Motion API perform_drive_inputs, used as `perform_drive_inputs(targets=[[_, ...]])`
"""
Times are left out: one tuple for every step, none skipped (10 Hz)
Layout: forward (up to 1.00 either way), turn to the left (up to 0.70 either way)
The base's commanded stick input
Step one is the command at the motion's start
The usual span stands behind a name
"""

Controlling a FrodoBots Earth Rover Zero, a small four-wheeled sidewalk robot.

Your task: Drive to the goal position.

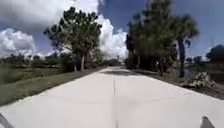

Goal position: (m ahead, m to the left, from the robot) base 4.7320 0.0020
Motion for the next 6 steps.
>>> perform_drive_inputs(targets=[[0.7,0.0],[0.7,0.0],[0.7,0.0],[0.7,0.0],[0.7,0.0],[0.7,0.0]])
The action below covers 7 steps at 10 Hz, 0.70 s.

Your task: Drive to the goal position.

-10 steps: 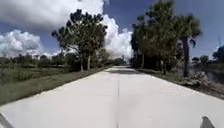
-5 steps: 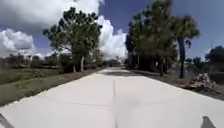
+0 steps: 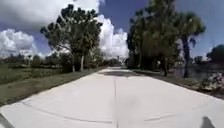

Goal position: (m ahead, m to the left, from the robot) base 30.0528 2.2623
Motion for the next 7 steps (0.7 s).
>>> perform_drive_inputs(targets=[[0.7,0.0],[0.7,0.0],[0.7,0.0],[0.7,0.0],[0.7,0.0],[0.7,0.0],[0.7,0.0]])
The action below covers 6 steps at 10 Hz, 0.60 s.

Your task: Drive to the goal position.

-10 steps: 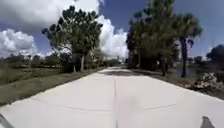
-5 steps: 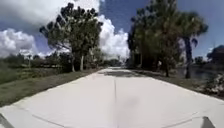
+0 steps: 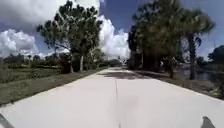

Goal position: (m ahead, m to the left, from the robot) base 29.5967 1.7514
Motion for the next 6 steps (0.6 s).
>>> perform_drive_inputs(targets=[[0.7,0.0],[0.7,0.0],[0.7,0.0],[0.7,0.0],[0.7,-0.16],[0.7,-0.35]])
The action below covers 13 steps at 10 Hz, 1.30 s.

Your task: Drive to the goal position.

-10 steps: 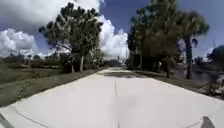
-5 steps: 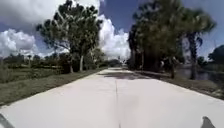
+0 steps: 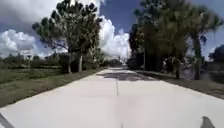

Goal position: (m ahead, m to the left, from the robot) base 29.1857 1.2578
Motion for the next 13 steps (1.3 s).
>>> perform_drive_inputs(targets=[[0.7,-0.19],[0.7,0.0],[0.7,0.0],[0.7,0.0],[0.7,0.0],[0.7,0.0],[0.7,0.0],[0.7,0.0],[0.7,0.0],[0.7,0.0],[0.7,0.0],[0.7,0.0],[0.7,0.0]])
